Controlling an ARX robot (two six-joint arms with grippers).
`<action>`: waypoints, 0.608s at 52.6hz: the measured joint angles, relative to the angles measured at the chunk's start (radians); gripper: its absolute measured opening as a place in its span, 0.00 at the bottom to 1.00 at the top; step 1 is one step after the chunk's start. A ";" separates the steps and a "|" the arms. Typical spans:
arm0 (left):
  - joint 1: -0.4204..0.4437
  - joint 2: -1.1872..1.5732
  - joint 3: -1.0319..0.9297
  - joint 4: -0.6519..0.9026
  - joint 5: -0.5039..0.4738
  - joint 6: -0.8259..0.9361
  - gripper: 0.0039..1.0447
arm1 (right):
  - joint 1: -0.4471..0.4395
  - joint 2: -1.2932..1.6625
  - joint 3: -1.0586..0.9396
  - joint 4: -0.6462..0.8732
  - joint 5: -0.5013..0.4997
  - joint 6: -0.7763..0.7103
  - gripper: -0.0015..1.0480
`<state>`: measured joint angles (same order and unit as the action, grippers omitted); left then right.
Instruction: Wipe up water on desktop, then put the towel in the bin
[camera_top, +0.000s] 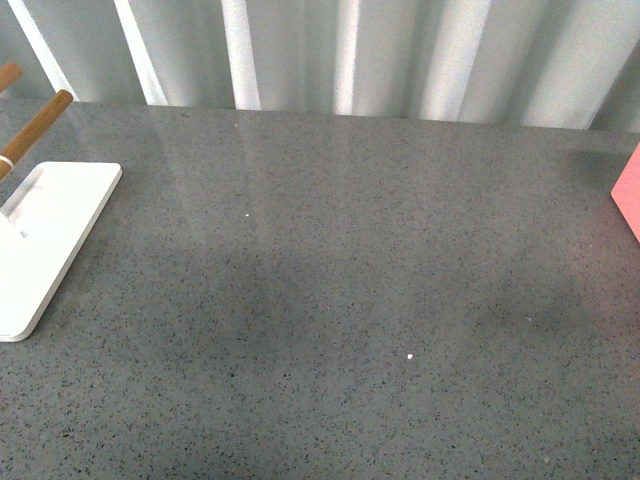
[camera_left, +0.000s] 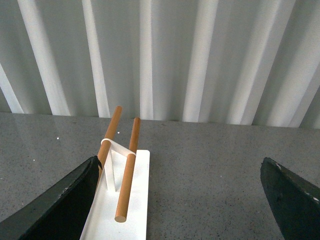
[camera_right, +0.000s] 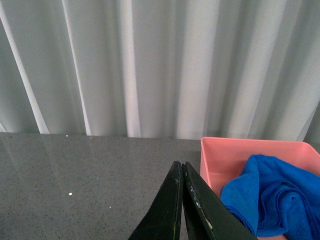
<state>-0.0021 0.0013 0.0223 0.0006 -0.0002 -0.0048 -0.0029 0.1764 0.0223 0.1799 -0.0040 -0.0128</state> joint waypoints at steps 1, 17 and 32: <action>0.000 0.000 0.000 0.000 0.000 0.000 0.94 | 0.000 -0.002 0.000 -0.002 0.000 0.000 0.03; 0.000 -0.001 0.000 0.000 0.000 0.000 0.94 | 0.000 -0.172 0.000 -0.179 0.000 0.002 0.03; 0.000 0.000 0.000 0.000 0.000 0.000 0.94 | 0.000 -0.172 0.000 -0.179 0.000 0.002 0.24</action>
<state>-0.0021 0.0010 0.0223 0.0002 -0.0002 -0.0044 -0.0029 0.0044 0.0223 0.0006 -0.0036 -0.0105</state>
